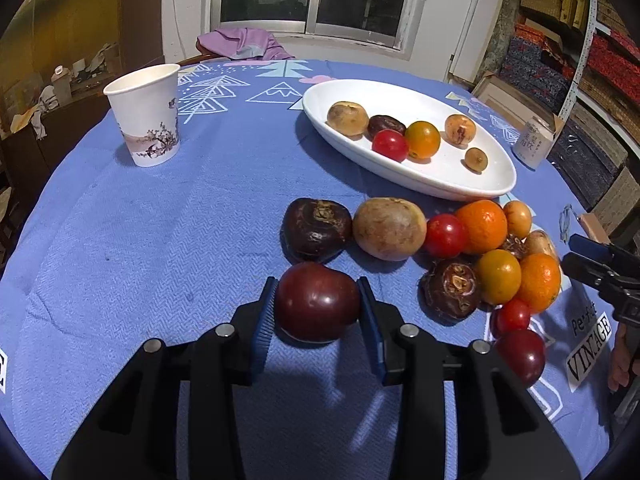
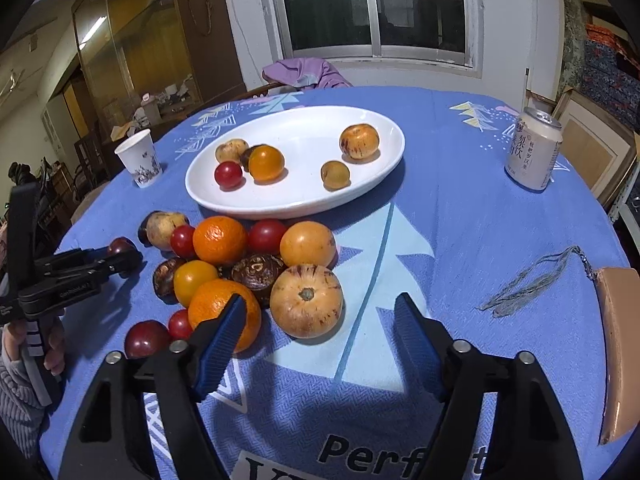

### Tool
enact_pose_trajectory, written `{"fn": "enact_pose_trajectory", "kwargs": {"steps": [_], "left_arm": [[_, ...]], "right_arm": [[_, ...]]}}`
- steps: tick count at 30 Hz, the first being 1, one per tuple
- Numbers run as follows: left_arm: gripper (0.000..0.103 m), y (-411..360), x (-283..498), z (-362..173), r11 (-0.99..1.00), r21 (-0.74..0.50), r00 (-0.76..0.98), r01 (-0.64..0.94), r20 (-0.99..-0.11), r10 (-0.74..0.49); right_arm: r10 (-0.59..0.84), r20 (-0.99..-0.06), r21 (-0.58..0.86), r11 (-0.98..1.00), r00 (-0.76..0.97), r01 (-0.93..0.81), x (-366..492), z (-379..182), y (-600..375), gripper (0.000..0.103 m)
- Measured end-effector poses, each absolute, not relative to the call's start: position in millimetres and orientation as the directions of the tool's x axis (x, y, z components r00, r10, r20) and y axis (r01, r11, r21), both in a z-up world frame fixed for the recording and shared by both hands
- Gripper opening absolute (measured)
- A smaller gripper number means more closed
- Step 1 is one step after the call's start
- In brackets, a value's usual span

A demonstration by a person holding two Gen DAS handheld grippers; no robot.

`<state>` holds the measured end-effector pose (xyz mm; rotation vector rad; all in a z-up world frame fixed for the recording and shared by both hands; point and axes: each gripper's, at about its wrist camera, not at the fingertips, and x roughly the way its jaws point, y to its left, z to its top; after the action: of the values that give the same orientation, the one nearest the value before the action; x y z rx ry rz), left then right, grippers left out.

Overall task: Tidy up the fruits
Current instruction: 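Grasp the dark red plum with the left tool while the right tool grasps the mottled pinkish fruit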

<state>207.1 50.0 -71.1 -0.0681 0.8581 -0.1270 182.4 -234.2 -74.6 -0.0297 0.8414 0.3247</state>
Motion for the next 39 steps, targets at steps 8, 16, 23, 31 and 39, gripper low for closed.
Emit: {"fn": "enact_pose_trajectory", "kwargs": {"steps": [8,16,23,31,39], "left_arm": [[0.039,49.2,206.9,-71.7,0.991,-0.106,0.646,0.087,-0.751,-0.137],[0.039,49.8,206.8,-72.1,0.99,-0.108,0.645,0.087,-0.752,-0.138],[0.039,52.0,206.9,-73.2,0.989,-0.123,0.644,0.087,-0.751,-0.15],[0.039,53.9,204.4,-71.1,0.988,-0.129,0.654,0.082,-0.742,-0.151],[0.039,57.9,189.7,-51.5,0.986,-0.145,0.71,0.082,-0.686,-0.16]], "right_arm": [[0.252,-0.748,0.064,0.948,0.614,-0.311,185.0,-79.0,-228.2,0.058],[0.27,-0.756,0.071,0.939,0.596,-0.336,193.6,-82.4,-220.3,0.057],[0.353,-0.757,0.187,0.924,0.55,-0.334,200.5,-87.7,-228.0,0.049],[0.376,-0.736,0.215,0.919,0.564,-0.331,195.7,-81.6,-232.3,0.046],[0.373,-0.672,0.235,0.927,0.639,-0.293,190.4,-58.0,-254.5,0.046]]}}
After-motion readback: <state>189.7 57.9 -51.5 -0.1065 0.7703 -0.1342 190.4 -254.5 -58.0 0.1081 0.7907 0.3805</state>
